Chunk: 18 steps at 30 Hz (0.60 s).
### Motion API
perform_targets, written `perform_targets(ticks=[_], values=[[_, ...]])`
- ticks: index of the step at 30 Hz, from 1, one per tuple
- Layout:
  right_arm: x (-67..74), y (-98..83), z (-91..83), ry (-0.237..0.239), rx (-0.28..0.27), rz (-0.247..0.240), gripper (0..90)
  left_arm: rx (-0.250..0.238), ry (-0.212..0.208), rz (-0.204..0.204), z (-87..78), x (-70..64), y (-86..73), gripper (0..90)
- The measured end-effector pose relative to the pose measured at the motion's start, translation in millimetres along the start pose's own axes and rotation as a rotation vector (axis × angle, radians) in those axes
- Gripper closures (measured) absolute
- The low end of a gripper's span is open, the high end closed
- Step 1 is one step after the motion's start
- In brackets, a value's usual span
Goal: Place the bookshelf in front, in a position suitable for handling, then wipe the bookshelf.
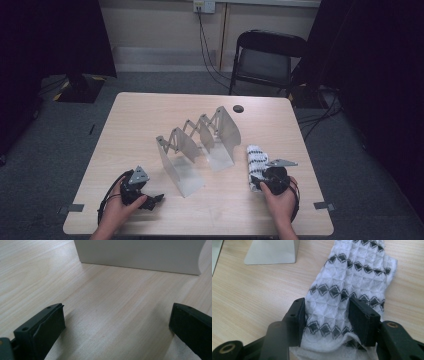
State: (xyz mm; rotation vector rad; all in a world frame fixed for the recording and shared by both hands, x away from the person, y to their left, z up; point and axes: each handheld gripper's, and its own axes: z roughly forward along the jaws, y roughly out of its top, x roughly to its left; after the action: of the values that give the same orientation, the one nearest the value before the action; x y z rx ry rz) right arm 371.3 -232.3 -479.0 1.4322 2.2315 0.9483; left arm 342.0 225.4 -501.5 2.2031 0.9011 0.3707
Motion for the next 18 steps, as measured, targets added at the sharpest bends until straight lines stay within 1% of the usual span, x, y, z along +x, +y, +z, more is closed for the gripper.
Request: perform_targets(ticks=[1,3,4,5,6,7,9,10,11,12,14,15,16,17,18], values=[[-1.3,0.9,0.8,0.002,0.003,-0.016,50.2,0.000,0.000,0.000,0.0,0.0,0.0,0.0],[-3.0,2.5,2.4,-0.003,0.009,-0.028,51.9,0.000,0.000,0.000,0.0,0.0,0.0,0.0],[-3.6,4.1,4.0,-0.006,0.012,-0.047,52.7,0.000,0.000,0.000,0.0,0.0,0.1,0.0],[-4.1,5.3,5.2,-0.005,0.013,-0.054,52.9,-0.008,0.001,-0.010,0.5,-0.7,-0.1,0.0],[-4.8,6.0,6.4,-0.002,0.009,-0.057,53.5,0.000,0.000,0.000,0.0,0.0,0.1,0.0],[-5.9,7.0,8.1,0.006,0.004,-0.061,54.3,-0.008,0.001,-0.011,0.6,-0.7,-0.1,0.0],[-8.3,8.6,11.1,0.016,-0.007,-0.065,55.2,-0.008,0.000,-0.008,0.6,-0.5,0.0,0.0],[-9.7,9.7,13.1,0.027,-0.012,-0.084,55.5,-0.001,-0.001,0.001,0.1,0.0,0.1,0.0],[-10.7,10.4,14.7,0.035,-0.017,-0.099,55.5,0.000,-0.001,0.002,0.1,0.1,0.1,0.0],[-11.2,10.8,15.4,0.041,-0.018,-0.101,55.5,-0.008,0.000,-0.008,0.5,-0.5,0.0,0.0],[-12.4,13.0,17.6,0.051,-0.018,-0.113,55.3,-0.008,0.000,-0.009,0.6,-0.6,-0.1,0.0],[-12.8,14.1,18.2,0.054,-0.017,-0.115,55.0,0.000,-0.001,0.002,0.0,0.1,0.1,0.0],[-12.8,14.1,18.2,0.054,-0.017,-0.115,55.0,0.001,-0.001,0.003,0.0,0.1,0.1,0.0],[-13.2,15.4,18.1,0.057,-0.013,-0.109,54.0,0.001,-0.001,0.002,0.0,0.1,0.1,0.0],[-13.6,16.8,18.1,0.061,-0.011,-0.095,52.9,-0.008,0.000,-0.009,0.6,-0.5,-0.1,0.0]])
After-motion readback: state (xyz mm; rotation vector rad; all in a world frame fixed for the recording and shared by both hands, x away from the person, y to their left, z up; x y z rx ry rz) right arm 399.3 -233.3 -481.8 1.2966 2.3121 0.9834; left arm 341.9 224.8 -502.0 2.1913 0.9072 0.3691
